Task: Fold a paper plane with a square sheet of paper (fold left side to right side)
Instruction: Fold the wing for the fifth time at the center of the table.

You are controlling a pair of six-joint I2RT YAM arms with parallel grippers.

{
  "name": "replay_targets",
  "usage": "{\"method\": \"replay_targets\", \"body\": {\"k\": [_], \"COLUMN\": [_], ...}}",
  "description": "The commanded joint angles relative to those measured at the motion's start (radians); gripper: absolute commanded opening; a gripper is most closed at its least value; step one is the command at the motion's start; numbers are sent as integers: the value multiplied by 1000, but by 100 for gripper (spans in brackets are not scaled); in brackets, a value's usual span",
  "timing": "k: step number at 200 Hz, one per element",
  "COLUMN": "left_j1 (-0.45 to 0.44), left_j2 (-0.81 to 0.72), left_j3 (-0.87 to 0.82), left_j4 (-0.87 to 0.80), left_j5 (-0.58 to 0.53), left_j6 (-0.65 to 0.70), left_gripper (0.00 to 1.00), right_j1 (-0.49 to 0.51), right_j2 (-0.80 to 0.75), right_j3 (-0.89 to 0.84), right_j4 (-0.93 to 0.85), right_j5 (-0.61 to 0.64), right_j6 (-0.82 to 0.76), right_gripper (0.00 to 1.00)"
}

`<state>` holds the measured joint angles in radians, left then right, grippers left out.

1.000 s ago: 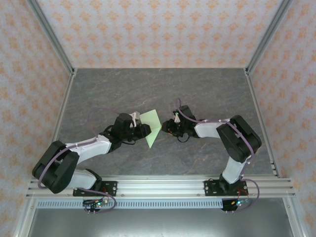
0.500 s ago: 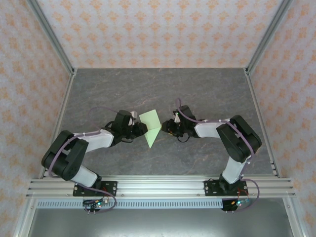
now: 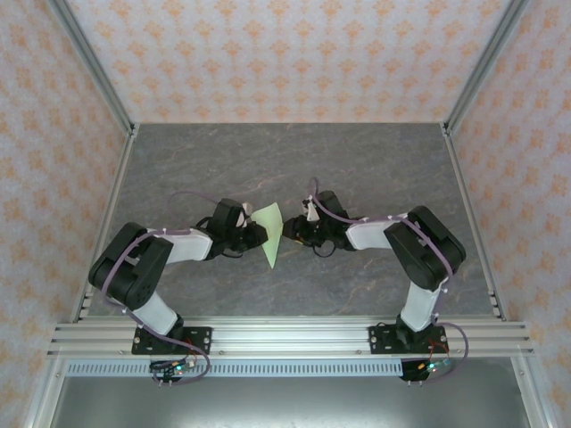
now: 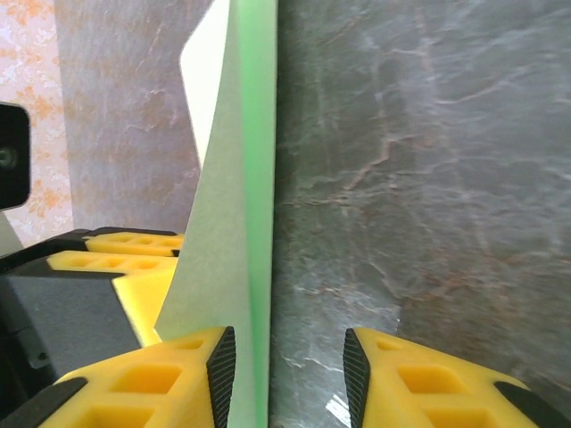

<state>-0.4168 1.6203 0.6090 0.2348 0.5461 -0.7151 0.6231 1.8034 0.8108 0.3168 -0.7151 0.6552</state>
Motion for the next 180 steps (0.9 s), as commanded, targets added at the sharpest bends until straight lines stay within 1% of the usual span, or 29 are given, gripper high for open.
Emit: {"method": "replay_targets", "body": {"k": [1,39,78,180], "left_j1": [6,4,4,5], "left_j2": [13,34,50,75], "left_j3": [20,6,-10,-31], "left_j4": [10,25,49,70], "left_j5": [-3,-1,-6,-20], "left_j6": [34,35,29,29], "left_gripper": [15,13,12,4], "right_j1": [26,44,44,44], "right_j2": [28,58,72,116], "right_j3": [46,78,109,175], "right_j4": [44,39,-24,-116], "right_j5": [-24,-15,12,48], "right_j6": [5,9,-18,-39], "right_gripper": [41,42,45,45]}}
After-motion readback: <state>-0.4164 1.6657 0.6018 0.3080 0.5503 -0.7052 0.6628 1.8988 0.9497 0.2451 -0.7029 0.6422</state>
